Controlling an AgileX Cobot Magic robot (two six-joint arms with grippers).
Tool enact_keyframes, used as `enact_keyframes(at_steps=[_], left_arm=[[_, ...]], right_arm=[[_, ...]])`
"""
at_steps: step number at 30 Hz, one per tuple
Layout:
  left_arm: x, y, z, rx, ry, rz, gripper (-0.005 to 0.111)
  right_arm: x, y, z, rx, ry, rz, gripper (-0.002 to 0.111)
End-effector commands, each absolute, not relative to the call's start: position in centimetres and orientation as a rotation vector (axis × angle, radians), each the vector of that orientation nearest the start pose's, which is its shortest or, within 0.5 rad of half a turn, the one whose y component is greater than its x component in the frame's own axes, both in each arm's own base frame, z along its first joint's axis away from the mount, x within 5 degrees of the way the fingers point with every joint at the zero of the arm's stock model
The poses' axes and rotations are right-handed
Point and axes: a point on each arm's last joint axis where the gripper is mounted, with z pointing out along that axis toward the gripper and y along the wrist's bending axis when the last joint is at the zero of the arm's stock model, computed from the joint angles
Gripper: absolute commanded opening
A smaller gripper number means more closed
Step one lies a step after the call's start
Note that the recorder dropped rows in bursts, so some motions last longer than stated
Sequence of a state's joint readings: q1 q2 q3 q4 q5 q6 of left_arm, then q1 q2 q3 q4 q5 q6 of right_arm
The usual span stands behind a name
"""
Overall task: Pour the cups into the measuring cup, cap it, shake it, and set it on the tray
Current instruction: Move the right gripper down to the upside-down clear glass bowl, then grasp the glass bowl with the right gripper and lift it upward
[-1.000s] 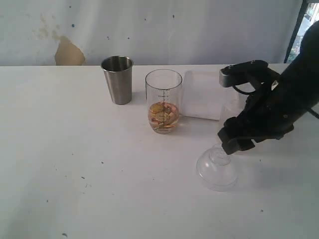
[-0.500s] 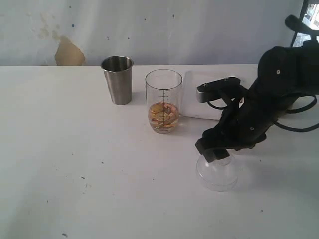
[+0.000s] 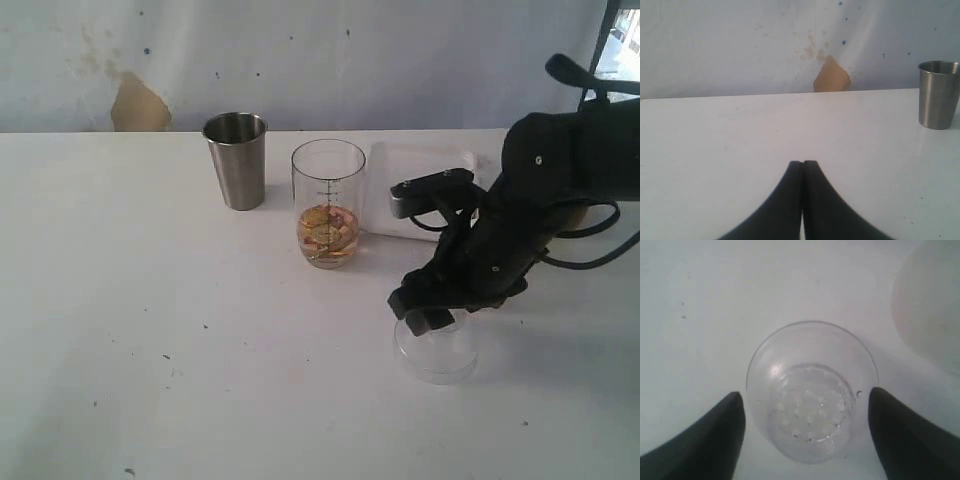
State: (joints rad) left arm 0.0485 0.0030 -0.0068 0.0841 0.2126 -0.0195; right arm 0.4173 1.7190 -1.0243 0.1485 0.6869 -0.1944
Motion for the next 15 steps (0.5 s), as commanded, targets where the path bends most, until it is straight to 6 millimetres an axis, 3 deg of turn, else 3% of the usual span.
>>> enact_keyframes(at_steps=[1, 5, 10, 15], left_arm=[[5.6, 0.4, 19.5, 0.000, 1.686, 0.098, 0.000], [5.6, 0.4, 19.5, 0.000, 1.686, 0.098, 0.000], [5.6, 0.4, 19.5, 0.000, 1.686, 0.098, 0.000], [5.6, 0.4, 19.5, 0.000, 1.686, 0.098, 0.000]], right_arm=[[29.2, 13.9, 18.4, -0.738, 2.783, 0.191, 0.065], [29.2, 13.9, 18.4, -0.711, 2.793, 0.198, 0.054], [29.2, 13.9, 18.5, -0.718, 2.805, 0.197, 0.027], [29.4, 14.4, 20.0, -0.730, 2.854, 0.237, 0.000]])
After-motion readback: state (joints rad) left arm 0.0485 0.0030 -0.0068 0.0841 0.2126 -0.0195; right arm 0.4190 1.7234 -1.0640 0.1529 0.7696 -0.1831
